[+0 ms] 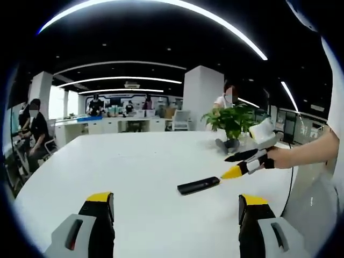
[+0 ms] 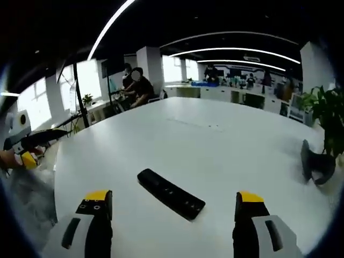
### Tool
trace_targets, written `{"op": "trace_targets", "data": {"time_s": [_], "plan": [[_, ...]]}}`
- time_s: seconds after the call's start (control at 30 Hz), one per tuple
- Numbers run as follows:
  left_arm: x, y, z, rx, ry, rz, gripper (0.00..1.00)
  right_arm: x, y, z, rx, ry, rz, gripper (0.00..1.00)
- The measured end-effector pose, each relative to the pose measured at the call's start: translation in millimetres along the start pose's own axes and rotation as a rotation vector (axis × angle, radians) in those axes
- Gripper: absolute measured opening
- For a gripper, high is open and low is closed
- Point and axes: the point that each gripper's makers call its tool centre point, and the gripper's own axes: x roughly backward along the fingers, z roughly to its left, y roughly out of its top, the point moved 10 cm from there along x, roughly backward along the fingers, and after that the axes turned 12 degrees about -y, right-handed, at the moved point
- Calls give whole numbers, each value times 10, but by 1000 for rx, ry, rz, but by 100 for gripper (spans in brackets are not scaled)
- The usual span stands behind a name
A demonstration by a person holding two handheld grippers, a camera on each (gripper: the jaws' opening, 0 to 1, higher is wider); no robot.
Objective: Press the specified remote control buttons in sequence, fully releasing each button before pressing the next.
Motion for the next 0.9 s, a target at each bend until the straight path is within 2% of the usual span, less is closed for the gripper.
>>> {"op": "trace_targets", "data": {"time_s": [0.3,0.9], "plan": [[-3,1,-8,-6,-5,2,100,240,-63,119,-18,-23,-21,97],[-7,5,-21,-14,-11,2,100,736,-26,298,-56,-58,-86,95]]}}
